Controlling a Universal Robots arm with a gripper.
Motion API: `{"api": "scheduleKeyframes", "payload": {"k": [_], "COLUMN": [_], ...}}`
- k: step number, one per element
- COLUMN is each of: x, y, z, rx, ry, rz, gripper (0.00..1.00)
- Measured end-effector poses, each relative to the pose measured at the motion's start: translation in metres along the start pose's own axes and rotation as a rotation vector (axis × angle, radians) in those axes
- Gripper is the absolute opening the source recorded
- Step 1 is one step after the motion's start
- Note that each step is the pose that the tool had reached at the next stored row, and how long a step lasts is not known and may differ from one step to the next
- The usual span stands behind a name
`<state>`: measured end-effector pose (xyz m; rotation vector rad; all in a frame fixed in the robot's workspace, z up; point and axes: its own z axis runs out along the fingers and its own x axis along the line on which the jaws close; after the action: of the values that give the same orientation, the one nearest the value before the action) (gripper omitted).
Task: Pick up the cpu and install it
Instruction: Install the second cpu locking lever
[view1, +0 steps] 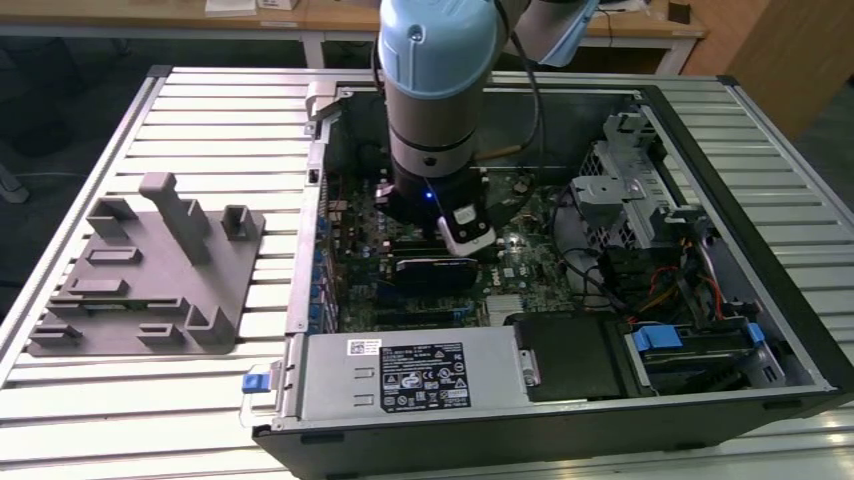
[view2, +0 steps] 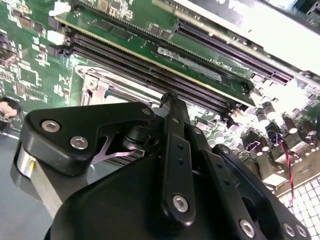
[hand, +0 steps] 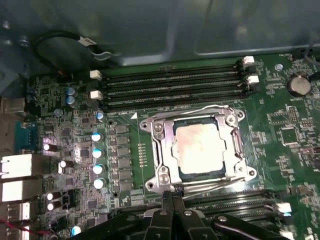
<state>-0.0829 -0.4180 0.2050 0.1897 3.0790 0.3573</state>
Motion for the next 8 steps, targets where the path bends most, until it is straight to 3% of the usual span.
{"api": "scheduleKeyframes", "payload": {"k": [4, 8], "x": [0.0008, 0.0010], "y": [-0.0009, -0.0017], "z": [0.0034, 0.0053], "rx": [-0.0112, -0.0126], "ry": [0.0020, 0.0026], "rz": [-0.003, -0.004], "gripper": [0.11, 0.11]}}
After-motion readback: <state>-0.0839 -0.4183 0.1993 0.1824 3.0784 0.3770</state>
